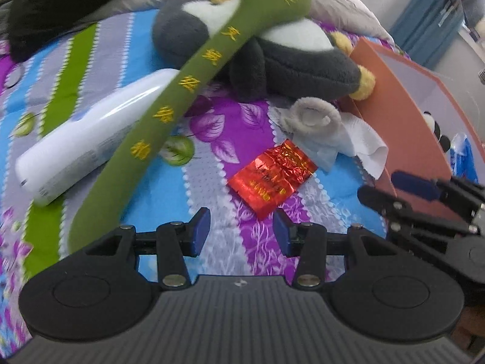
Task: Organize soft objects
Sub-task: 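Grasp the red packet with the left gripper while the right gripper grasps the white tissue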
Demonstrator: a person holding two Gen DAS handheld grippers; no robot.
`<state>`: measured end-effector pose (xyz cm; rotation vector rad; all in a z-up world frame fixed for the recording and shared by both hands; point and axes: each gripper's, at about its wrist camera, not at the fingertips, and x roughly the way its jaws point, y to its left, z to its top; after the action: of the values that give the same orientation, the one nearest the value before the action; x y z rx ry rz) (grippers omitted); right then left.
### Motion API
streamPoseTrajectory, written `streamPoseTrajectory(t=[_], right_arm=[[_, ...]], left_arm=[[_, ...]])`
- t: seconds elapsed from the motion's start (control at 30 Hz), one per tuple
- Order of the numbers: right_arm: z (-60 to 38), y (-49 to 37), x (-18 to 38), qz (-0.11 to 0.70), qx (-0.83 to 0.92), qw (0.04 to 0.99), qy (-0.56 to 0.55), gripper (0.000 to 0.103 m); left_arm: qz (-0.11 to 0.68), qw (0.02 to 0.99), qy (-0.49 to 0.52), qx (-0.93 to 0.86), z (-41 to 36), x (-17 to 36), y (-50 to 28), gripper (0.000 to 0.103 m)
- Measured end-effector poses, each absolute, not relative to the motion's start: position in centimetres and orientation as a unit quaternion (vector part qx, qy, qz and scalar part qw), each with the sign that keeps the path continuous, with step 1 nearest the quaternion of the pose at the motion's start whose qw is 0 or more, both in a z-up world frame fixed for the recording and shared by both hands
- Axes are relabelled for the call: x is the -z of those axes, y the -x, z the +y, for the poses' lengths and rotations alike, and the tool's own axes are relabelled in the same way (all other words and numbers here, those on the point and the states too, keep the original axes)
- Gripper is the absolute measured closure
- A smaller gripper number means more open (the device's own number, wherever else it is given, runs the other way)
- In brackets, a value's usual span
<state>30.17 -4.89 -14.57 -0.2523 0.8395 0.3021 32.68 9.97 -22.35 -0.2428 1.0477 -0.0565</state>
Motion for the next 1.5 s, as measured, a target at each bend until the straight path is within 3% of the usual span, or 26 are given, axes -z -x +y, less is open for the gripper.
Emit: streamPoseTrajectory(t=[0.07,0.53,0.63,0.7,0.73,0.83,0.97,1.17,1.37,1.5], right_arm=[[-4.5,-31.1,15.3,0.404,-0.138,0.894,0.138,0.059],[-4.5,-36.4,18.3,0.421,-0.102,0.889,0.147,0.070],[-4.5,-37.0,18.9,0.429,-0.102,0.886,0.147,0.076],[-4.4,-37.2,19.2,0.437,-0.110,0.882,0.140,0.094],[-4.4,-37.2,19.2,0.438,-0.113,0.881,0.137,0.097],[-4.5,-36.8,18.6,0.431,-0.115,0.885,0.132,0.098],[-4.7,-36.2,17.8,0.427,-0.121,0.888,0.124,0.098],[-5.2,-35.4,16.5,0.424,-0.127,0.890,0.107,0.098],[-5.8,-34.5,15.6,0.424,-0.132,0.892,0.084,0.098],[-6.2,-34.1,15.3,0.424,-0.137,0.892,0.080,0.098]], left_arm=[[0.492,0.863,0.106,0.037,9.6,23.5,-33.7,0.041],[0.480,0.870,0.031,0.107,7.2,26.5,-38.8,0.041],[0.474,0.872,0.000,0.120,6.7,26.3,-39.1,0.041],[0.472,0.872,-0.009,0.127,6.7,26.1,-39.2,0.041],[0.471,0.872,-0.012,0.130,6.7,25.9,-39.1,0.041],[0.466,0.874,-0.021,0.137,7.1,25.4,-38.7,0.040],[0.451,0.879,-0.029,0.153,7.2,24.9,-38.2,0.022],[0.438,0.875,-0.078,0.189,5.0,24.8,-39.1,0.018],[0.438,0.869,-0.117,0.198,3.2,26.7,-40.7,0.019],[0.448,0.865,-0.126,0.190,2.8,27.4,-40.9,0.038]])
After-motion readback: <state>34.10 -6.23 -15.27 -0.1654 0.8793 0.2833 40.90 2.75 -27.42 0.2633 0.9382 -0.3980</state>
